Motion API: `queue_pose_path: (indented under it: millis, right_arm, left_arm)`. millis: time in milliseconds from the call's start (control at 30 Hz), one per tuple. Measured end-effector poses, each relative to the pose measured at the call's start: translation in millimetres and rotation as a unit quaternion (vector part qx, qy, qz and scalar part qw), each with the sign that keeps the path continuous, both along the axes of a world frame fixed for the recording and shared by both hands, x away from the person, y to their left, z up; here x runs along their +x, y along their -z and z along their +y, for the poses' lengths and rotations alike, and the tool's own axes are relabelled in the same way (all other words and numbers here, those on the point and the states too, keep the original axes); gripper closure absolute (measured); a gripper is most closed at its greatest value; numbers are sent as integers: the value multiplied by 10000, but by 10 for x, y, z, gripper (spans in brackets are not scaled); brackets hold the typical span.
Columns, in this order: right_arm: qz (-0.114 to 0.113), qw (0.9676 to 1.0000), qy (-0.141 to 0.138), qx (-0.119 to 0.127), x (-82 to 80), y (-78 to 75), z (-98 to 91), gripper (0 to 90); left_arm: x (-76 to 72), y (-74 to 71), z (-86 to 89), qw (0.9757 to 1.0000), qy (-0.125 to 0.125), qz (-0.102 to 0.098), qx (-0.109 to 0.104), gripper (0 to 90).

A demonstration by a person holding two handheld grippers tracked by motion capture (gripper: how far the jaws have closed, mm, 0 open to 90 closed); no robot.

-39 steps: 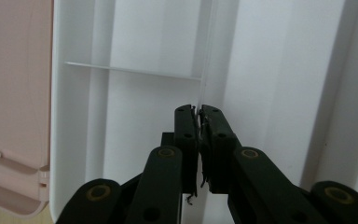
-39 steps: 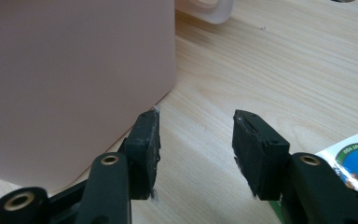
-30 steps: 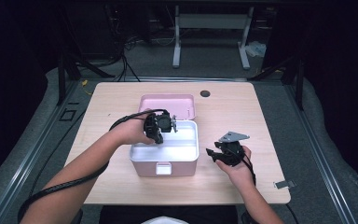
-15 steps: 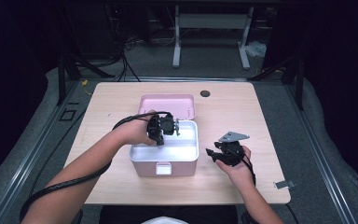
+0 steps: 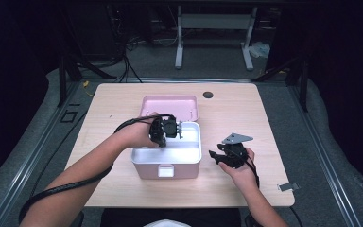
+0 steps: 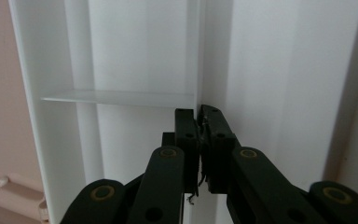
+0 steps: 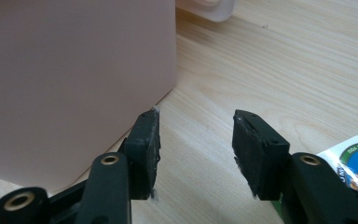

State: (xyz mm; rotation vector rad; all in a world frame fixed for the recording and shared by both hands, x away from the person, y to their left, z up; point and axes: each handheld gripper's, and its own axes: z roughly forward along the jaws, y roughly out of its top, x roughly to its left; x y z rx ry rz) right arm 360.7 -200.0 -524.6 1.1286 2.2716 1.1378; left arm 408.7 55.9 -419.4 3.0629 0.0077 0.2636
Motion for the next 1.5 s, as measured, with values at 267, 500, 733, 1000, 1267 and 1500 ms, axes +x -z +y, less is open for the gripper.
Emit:
queue_pose_path:
  millis: [267,500,733,1000,1267,1500]
  right_arm:
    - [10,10000,-3,14,0,-1,-7,512]
    - [-12,10000,15,1,-7,-9,-4,512]
    - [13,10000,46,28,1,3,-11,512]
    - [-28,9999,91,47,27,-14,5,510]
    - [-22,10000,51,9,20,-19,65,506]
    - [-74,9999,47,49,3,-43,37,503]
  left_arm:
    - [-37,-140,29,9999,5,-146,-63,888]
    - [-47,-431,187,9987,-263,-248,-360,891]
    - [86,-544,642,9936,-1000,-94,-512,891]
    - [193,-501,1508,9728,-2187,93,-757,891]
    - [90,-362,2249,9489,-3027,195,-869,891]
    - [15,13,2583,9349,-3429,427,-808,891]
